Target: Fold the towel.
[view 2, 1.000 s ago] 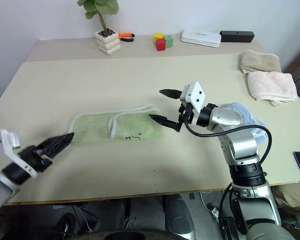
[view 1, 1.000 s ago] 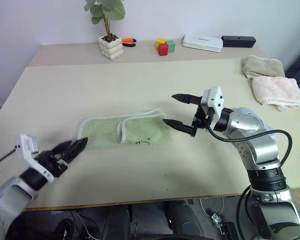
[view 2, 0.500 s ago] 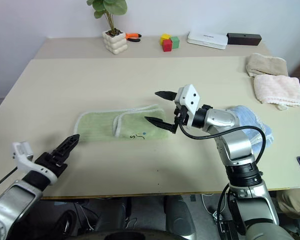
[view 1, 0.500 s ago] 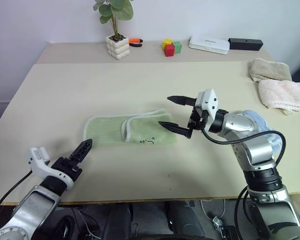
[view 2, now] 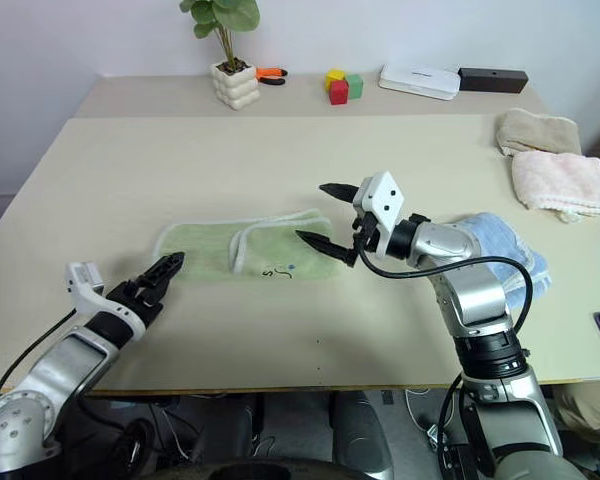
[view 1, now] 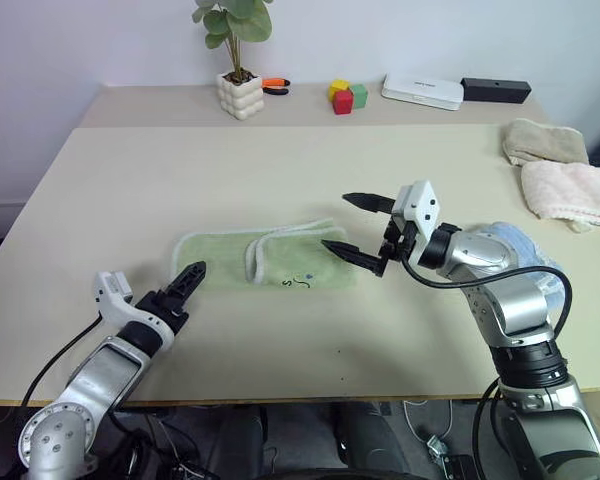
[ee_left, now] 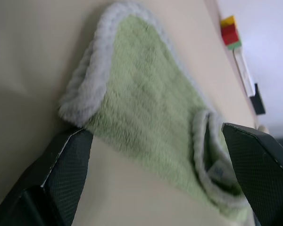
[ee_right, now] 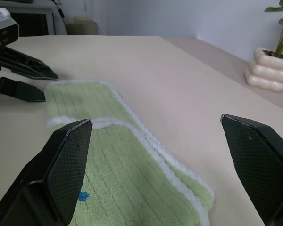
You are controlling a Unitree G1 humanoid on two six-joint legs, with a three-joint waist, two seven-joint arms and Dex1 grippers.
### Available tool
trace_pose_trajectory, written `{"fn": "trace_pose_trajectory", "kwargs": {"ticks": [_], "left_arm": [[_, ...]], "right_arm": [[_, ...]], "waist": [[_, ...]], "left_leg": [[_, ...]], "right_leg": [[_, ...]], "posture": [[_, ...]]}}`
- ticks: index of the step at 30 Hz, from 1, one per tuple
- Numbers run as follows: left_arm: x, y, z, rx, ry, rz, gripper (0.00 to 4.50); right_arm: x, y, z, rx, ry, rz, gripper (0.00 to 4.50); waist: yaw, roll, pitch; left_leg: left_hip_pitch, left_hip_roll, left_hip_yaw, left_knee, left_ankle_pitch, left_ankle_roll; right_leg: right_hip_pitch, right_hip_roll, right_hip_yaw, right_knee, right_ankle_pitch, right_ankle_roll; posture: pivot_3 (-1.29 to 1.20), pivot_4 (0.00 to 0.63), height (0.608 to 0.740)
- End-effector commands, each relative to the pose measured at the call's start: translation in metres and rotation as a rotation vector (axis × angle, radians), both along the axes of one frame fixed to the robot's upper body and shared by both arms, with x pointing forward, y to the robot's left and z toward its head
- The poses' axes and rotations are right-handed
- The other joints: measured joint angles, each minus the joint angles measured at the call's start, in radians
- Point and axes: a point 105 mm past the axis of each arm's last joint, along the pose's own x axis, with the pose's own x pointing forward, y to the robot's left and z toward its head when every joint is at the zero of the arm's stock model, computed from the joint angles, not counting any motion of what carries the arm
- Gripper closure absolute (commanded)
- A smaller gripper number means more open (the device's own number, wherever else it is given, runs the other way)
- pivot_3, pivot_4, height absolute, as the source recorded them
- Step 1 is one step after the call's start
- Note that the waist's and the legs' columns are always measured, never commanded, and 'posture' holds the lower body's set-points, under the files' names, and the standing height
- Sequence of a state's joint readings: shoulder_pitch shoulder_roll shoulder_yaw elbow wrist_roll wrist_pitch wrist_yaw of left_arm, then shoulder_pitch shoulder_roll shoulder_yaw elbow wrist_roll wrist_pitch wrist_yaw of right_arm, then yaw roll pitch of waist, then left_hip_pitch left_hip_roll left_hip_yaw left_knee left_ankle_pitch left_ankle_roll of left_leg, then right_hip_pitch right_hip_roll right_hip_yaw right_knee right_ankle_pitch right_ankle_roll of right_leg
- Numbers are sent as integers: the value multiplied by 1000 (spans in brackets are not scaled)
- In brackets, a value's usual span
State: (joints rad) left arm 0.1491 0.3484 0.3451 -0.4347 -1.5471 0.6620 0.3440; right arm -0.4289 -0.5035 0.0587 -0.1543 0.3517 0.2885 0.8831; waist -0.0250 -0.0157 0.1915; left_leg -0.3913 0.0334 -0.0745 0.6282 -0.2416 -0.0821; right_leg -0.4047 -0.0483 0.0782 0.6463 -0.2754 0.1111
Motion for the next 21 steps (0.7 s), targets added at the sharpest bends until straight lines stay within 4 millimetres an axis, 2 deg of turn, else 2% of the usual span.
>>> {"fn": "trace_pose_trajectory", "kwargs": {"ticks": [1,7,8,12,17,20,21], "left_arm": [[10,-1,-10,3,58,28,1334],[21,-12,5,-18,7,-5,4300],[22,-15,9,-3,-10,-21,4459],[20,-32,36,24,-137,-118,4459],[24,-51,74,218,-353,-245,4459],[27,-65,84,350,-447,-358,4459],[26,-78,86,363,-488,-439,4459]], "right_arm": [[-2,-5,13,-15,-69,-21,0],[0,-9,14,-20,-72,-40,0],[0,-9,13,-23,-72,-42,0],[2,-20,11,-31,-63,-86,0],[-6,-52,18,11,-14,-120,0],[-11,-67,18,-17,-3,-152,0],[-11,-72,19,-21,-7,-175,0]], "waist": [[6,0,0],[9,-1,0],[9,-1,0],[8,-1,0],[15,-1,1],[11,-1,1],[7,-1,1]], "left_leg": [[0,0,0,0,0,0],[-1,0,0,0,0,0],[-1,0,0,0,0,0],[-1,0,0,0,0,0],[-2,-1,0,0,0,0],[-2,-1,0,0,0,0],[-2,-1,0,-1,0,0]], "right_leg": [[0,0,0,0,0,0],[0,0,0,-1,0,0],[0,0,0,-1,0,1],[0,0,0,-1,0,1],[0,0,0,-2,0,0],[0,0,0,-3,0,0],[0,0,0,-3,0,0]], "posture": [[0,150,740],[0,150,740],[0,150,740],[0,150,740],[0,150,740],[0,150,740],[0,150,740]]}}
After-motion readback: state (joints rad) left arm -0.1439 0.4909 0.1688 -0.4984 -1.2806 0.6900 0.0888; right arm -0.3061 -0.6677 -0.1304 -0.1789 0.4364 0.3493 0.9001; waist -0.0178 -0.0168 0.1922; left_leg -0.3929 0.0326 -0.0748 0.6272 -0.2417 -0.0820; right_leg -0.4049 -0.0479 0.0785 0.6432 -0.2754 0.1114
